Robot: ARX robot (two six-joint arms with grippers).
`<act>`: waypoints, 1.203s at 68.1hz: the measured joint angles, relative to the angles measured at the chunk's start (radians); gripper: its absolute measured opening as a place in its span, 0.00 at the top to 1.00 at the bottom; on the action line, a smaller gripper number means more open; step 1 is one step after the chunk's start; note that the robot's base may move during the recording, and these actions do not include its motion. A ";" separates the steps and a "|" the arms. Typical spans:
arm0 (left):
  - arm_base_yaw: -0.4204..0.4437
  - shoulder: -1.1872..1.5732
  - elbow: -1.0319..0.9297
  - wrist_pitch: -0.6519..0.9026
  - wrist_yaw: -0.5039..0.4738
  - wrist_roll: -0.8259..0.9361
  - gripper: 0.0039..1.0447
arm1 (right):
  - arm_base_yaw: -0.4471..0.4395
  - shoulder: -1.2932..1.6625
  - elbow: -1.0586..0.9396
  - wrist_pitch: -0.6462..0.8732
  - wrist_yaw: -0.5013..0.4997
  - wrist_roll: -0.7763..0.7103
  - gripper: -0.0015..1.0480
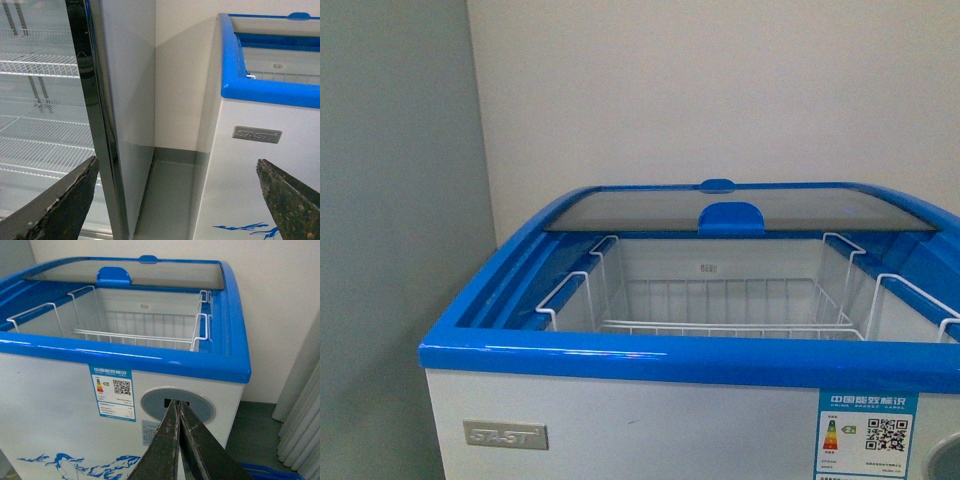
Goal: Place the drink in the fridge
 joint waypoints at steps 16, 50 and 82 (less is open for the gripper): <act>0.000 0.000 0.000 0.000 0.000 0.000 0.08 | 0.000 -0.037 -0.047 0.012 0.000 0.000 0.97; 0.000 0.000 0.000 0.000 0.001 0.000 0.08 | 0.000 -0.107 -0.095 0.026 0.000 0.000 0.97; 0.000 0.000 0.000 0.000 0.000 0.000 0.08 | 0.000 -0.109 -0.095 0.026 0.000 0.000 0.59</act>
